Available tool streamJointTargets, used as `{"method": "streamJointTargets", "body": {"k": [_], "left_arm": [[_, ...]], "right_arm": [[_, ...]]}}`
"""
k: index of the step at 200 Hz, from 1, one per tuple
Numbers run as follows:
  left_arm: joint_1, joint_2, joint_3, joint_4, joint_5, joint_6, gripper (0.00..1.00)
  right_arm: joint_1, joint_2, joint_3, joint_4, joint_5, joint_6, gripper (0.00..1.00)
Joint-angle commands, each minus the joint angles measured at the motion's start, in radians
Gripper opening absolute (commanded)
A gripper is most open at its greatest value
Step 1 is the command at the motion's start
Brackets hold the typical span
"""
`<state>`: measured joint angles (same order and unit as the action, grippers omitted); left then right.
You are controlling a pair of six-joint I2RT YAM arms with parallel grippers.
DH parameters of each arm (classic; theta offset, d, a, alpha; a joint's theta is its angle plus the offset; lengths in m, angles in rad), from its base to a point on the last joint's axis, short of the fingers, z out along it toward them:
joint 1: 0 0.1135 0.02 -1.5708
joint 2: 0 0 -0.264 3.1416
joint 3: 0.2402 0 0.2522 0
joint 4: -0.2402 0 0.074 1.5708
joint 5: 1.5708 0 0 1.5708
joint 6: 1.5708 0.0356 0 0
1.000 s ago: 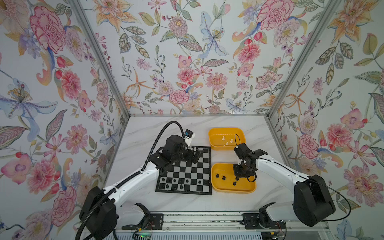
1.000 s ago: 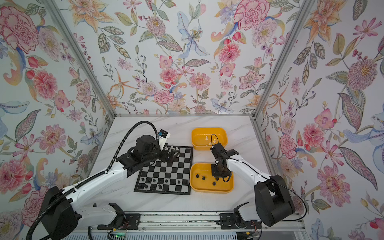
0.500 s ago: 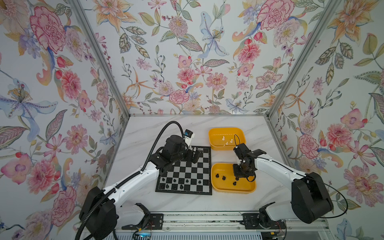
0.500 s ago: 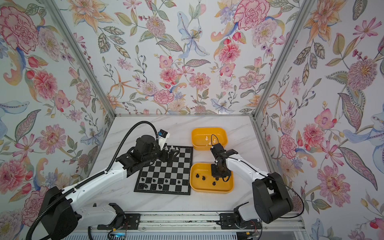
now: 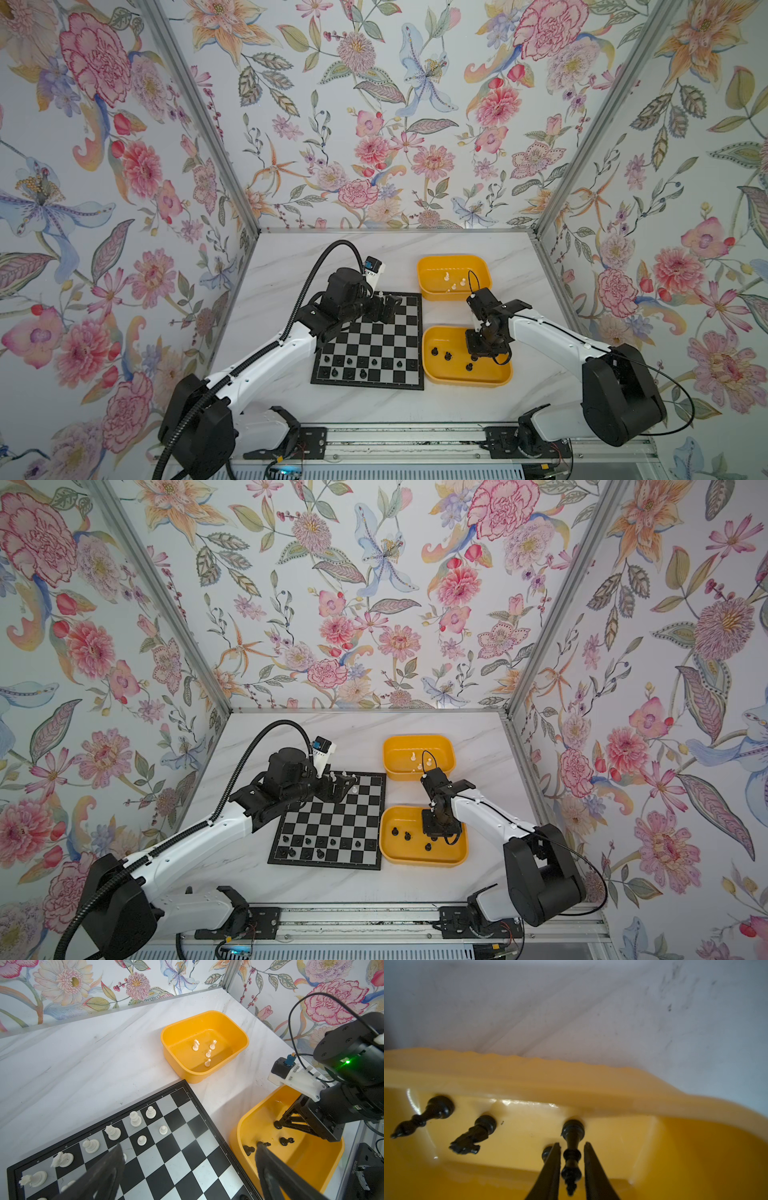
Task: Set up the chess pieces on the board
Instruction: 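Lower the right gripper and close it on a black piece in the tray, then lift the black piece and carry it over the board with the right gripper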
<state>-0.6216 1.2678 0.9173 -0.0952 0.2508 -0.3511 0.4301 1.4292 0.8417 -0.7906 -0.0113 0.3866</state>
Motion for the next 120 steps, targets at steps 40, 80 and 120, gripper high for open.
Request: {"method": "streamJointTargets", "body": {"k": [40,80,120], "left_arm": [[0.019,-0.038,0.007,-0.017,0.015,0.016,0.99],[0.049,-0.052,0.006,-0.042,0.01,0.013,0.99],[0.12,-0.137,-0.07,-0.057,0.022,-0.012,1.0]], "right_arm": [[0.002,0.011,0.0,-0.014,0.011,0.017,0.15],[0.03,-0.005,0.085,-0.082,0.038,0.02,0.13],[0.096,-0.017,0.233,-0.18,0.073,0.038,0.13]]}}
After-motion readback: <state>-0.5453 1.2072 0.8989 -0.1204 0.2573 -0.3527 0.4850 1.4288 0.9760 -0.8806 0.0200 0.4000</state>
